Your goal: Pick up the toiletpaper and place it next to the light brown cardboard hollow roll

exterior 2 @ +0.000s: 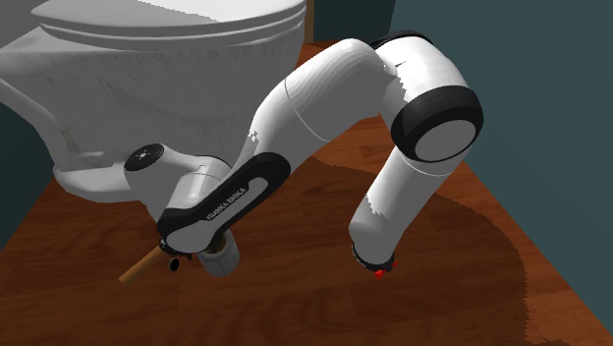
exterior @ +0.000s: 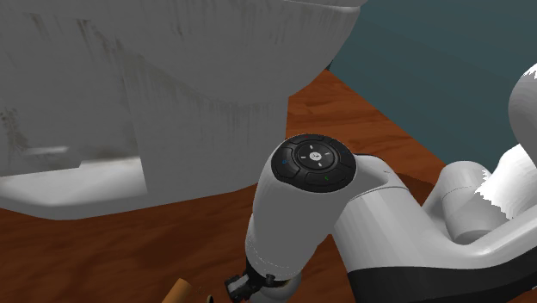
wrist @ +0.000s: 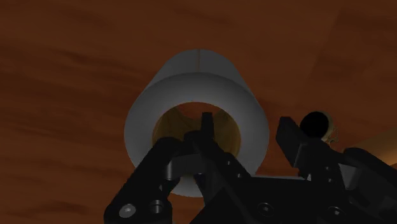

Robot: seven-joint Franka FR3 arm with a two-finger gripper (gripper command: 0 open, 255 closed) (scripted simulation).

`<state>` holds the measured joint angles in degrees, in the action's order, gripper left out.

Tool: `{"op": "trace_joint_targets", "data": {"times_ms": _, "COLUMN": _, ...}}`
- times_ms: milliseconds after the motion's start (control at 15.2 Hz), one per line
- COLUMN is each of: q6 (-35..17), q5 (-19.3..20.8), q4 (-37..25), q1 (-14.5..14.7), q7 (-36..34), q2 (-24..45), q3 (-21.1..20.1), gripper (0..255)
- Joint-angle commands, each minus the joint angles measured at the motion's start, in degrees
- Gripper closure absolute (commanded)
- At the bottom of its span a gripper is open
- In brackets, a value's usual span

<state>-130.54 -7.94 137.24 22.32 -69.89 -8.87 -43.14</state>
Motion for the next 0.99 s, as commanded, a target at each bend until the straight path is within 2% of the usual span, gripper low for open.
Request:
{"op": "trace_joint_targets", "data": {"times_ms": 0, "q6": 0.0, "q5": 0.0, "q4": 0.0, "q1": 0.0, "q7": 0.0, "q2": 0.0, "q3": 0.0, "gripper": 0}}
{"op": "trace_joint_targets", "data": {"times_ms": 264, "q6": 0.0, "q5": 0.0, "q4": 0.0, "q1": 0.0, "q7": 0.0, "q2": 0.0, "q3": 0.0, "gripper": 0}}
{"op": "trace_joint_targets", "data": {"times_ms": 528, "q6": 8.1, "q5": -2.8, "q4": -3.9, "q1": 0.7, "q7": 2.4, "q2": -5.0, "q3": 1.9, "gripper": 0}}
{"op": "trace_joint_targets", "data": {"times_ms": 924, "q6": 8.1, "q5": -2.8, "q4": -3.9, "q1": 0.7, "q7": 2.4, "q2": -5.0, "q3": 1.9, "gripper": 0}}
